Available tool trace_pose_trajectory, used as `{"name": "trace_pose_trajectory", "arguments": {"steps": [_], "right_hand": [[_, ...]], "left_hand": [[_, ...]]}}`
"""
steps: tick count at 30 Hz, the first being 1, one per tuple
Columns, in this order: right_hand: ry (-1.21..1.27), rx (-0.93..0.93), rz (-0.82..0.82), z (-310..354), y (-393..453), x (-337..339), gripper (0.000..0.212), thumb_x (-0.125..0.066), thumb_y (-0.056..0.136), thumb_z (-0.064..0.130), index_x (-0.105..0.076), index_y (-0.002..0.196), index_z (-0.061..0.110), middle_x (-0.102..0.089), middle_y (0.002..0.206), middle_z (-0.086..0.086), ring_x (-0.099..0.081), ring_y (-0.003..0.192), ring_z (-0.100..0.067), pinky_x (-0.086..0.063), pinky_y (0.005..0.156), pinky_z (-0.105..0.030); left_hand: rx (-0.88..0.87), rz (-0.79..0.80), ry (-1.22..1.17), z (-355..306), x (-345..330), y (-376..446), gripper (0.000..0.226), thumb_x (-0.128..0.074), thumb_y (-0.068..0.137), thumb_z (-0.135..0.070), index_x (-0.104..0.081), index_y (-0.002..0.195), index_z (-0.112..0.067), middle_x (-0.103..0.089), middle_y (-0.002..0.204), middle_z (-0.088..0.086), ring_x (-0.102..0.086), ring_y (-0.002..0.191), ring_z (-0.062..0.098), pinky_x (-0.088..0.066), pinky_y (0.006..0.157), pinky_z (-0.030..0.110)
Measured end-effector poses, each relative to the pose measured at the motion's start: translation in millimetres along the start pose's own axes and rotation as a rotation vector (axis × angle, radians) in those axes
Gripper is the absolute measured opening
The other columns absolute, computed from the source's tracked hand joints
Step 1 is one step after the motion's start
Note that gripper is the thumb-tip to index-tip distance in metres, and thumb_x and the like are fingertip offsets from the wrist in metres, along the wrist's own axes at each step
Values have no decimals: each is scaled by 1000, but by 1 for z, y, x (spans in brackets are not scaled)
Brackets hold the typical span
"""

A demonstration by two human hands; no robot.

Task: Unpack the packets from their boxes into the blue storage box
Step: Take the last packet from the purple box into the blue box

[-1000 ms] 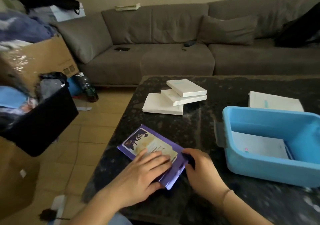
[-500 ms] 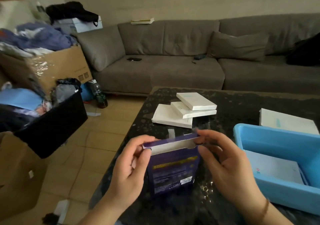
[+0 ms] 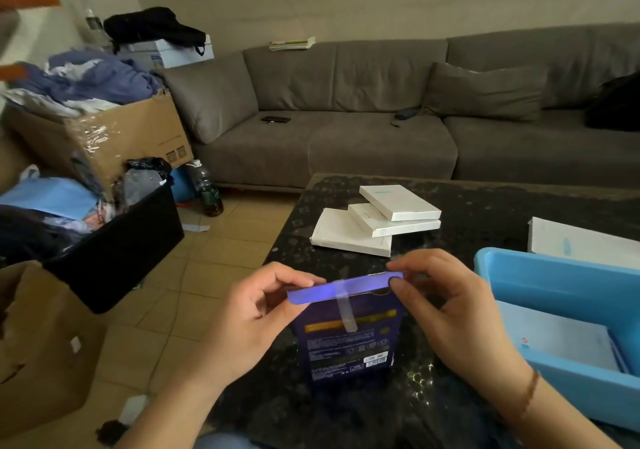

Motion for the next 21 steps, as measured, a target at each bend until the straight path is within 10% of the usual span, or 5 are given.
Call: {"name": "trace_pose_trajectory", "arguments": {"steps": [14, 21], "right_hand": [[56, -48, 45, 2, 4, -4, 19, -60, 74, 45, -65, 89, 33, -62, 98, 19, -65, 96, -6, -61, 73, -29], [-445, 563, 11, 48, -24, -18, 50, -75, 77, 24, -55, 123, 21, -50, 131, -2, -51, 121, -26, -46, 99, -43]], "left_hand": [[-148, 70, 303, -14, 8, -1, 25, -62, 87, -50, -66, 107, -36, -71, 105, -21, -67, 104, 6, -60, 69, 22], [-191, 4, 307, -16, 6, -1, 18, -64, 86, -37, -72, 100, -30, -71, 104, -21, -69, 99, 4, -58, 73, 18]]}}
Point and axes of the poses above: each hand's wrist, its own y-axis towards the middle knuckle, its own x-axis out of the back of the hand, z = x × y, the point moved 10 cm from there along y, towards the middle knuckle
